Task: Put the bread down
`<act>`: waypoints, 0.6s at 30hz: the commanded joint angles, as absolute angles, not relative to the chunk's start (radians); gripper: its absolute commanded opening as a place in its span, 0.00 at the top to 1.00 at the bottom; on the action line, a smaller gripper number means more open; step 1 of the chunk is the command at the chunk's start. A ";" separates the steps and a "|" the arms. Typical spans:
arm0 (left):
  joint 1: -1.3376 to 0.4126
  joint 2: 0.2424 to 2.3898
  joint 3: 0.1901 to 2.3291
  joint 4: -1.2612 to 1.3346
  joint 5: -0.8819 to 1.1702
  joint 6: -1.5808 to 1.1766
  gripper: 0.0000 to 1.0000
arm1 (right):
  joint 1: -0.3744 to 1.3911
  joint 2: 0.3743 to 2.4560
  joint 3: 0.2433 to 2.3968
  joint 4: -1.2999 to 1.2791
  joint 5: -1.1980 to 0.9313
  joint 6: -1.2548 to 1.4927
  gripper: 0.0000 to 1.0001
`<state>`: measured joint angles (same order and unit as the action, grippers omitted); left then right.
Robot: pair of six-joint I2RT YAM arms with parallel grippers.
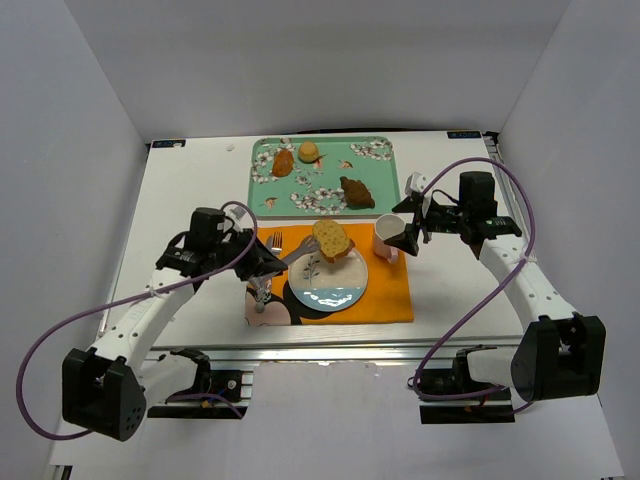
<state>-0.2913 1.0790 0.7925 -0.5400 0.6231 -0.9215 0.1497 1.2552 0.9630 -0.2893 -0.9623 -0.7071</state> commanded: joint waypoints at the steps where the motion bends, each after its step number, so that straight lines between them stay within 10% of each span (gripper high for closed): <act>1: -0.317 1.075 0.766 -0.488 0.621 -0.946 1.00 | 0.144 1.246 0.996 -0.278 -0.988 -0.712 0.11; 11: -0.382 1.126 0.782 -0.491 0.620 -0.936 0.97 | 0.141 1.239 0.980 -0.287 -0.974 -0.727 0.11; 18: -0.382 1.115 0.793 -0.538 0.597 -0.919 0.70 | 0.140 1.239 0.969 -0.282 -0.977 -0.727 0.11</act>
<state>-0.3771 1.1408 0.7647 -0.5282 0.6022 -0.9352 0.1440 1.2552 0.9630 -0.2897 -0.9627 -0.7151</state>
